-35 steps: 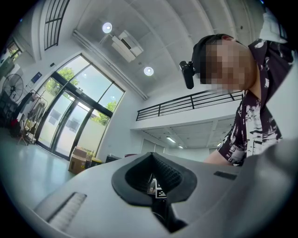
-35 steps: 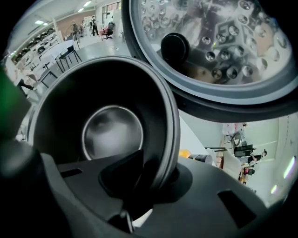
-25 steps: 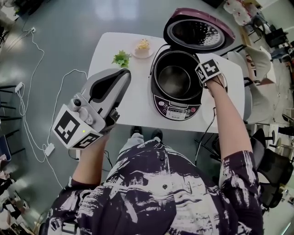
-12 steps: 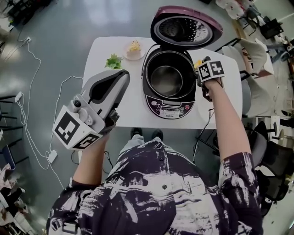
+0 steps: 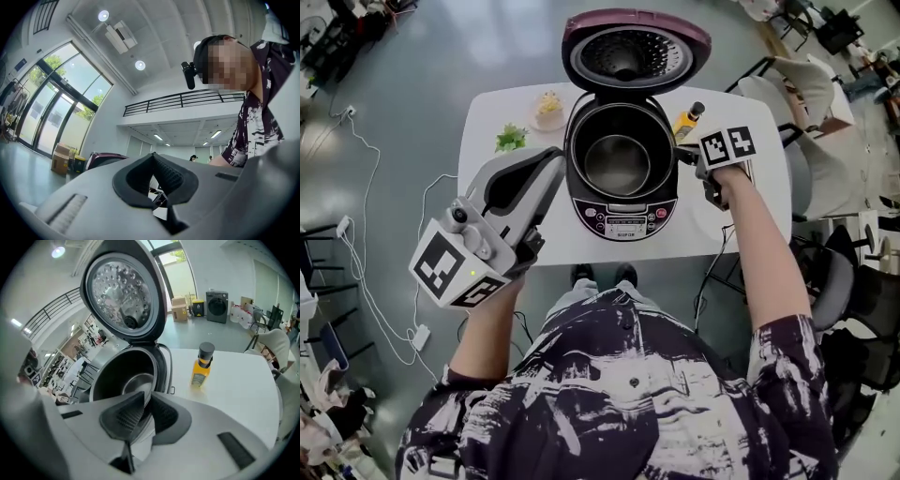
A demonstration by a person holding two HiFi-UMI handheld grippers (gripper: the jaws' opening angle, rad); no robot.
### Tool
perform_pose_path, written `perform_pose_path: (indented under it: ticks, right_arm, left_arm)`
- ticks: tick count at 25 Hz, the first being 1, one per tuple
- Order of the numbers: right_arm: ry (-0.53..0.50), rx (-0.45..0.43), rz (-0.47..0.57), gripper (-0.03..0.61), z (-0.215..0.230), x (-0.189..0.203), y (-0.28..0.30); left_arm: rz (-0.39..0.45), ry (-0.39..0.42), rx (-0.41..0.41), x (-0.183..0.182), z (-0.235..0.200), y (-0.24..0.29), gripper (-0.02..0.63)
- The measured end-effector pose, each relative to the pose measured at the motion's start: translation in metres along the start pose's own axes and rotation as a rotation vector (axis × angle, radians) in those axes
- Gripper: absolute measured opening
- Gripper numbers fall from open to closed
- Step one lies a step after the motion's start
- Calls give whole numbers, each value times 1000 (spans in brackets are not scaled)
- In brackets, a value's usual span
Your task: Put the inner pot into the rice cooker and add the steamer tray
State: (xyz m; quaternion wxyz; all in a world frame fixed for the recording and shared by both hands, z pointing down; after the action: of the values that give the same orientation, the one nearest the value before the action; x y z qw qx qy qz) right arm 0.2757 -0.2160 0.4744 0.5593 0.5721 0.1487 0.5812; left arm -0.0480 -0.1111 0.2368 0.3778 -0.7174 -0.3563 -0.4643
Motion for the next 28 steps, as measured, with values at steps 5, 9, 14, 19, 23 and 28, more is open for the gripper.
perform_pose_path:
  ticks: [5,9,14,19,23,28]
  right_arm:
    - [-23,-38,151,37,1,4,-46]
    - [-99,22,354,37,7,18,-106]
    - [-145,347,334,63,62,104,-160]
    - [144,438,203,154,138,225,-146]
    - [364,416,132,164,174,291,-113]
    - [497,380,103,164,198,311,-74]
  left_arm:
    - [-31,6,48,4,16,27,5]
    - [-61,2,83,13,26,47,5]
    - [-107,-11,131,28,40,72,5]
    - [-154,-21,148,45,54,92,5]
    - [-191,-15,146,52,64,102,5]
    - [-221,2,113,57,71,101,5]
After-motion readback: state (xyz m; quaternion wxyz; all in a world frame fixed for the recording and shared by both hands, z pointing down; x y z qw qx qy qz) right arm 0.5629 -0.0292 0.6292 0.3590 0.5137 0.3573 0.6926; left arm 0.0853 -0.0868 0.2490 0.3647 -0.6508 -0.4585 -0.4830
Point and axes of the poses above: the fingertips, and each gripper's own axes: y forward along the fingers, z to its right, x out of its underside, the point moved 6 cm from there along -y, backward along the fingers, and after that the axes turned 8 degrees about -y, right-handed, at the moved point
